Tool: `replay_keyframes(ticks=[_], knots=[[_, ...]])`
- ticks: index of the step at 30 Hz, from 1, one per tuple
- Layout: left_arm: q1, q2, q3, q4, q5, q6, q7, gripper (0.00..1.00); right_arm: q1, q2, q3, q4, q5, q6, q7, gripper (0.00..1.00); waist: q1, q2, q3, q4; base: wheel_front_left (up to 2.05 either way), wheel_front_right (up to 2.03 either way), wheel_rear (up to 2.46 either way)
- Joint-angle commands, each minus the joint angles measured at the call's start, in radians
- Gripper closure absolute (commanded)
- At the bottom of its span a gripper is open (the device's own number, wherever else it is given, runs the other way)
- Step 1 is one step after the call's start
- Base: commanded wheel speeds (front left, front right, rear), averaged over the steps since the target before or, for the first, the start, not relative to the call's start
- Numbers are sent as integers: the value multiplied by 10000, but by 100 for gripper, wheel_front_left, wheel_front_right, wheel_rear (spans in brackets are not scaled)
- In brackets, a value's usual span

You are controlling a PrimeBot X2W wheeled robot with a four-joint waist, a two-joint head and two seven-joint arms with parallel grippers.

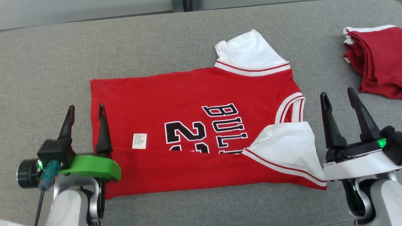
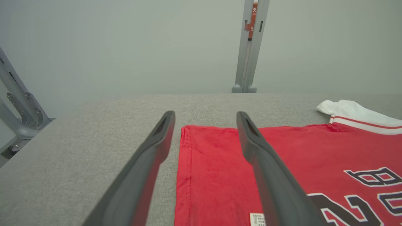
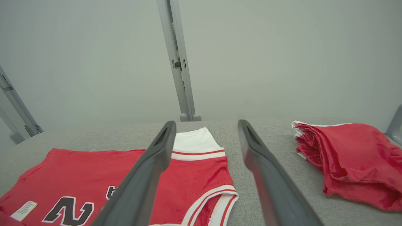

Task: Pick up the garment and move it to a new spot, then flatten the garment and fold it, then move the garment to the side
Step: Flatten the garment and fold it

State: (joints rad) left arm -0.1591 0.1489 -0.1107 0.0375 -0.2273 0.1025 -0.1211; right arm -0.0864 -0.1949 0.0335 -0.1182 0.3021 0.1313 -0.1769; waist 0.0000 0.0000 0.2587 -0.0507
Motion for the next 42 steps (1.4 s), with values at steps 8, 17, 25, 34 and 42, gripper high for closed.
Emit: replay_keyframes(ticks=[8,17,25,34,42], knots=[[-3125,600,126,2785,-844,-892,2035,0,-667,22,263,149,162,-15,-106,0,0,0,1325,-360,0,0,0],[-5112,1333,373,5678,-1465,-1566,3297,0,-935,-6,413,742,417,-13,-355,0,0,0,1702,-776,0,0,0],[-5767,1548,230,6757,-1771,-1948,3793,100,-1449,-383,255,1522,783,-13,-362,0,0,0,1815,-794,0,0,0],[-6220,1228,-116,6892,-1745,-2063,3401,100,-3291,-1292,571,3369,1759,-13,-193,0,0,0,2160,-304,0,0,0],[-6751,686,-555,6810,-1750,-2157,3058,100,-5726,-2027,1656,5175,2886,-13,42,0,0,0,2895,530,0,0,0]])
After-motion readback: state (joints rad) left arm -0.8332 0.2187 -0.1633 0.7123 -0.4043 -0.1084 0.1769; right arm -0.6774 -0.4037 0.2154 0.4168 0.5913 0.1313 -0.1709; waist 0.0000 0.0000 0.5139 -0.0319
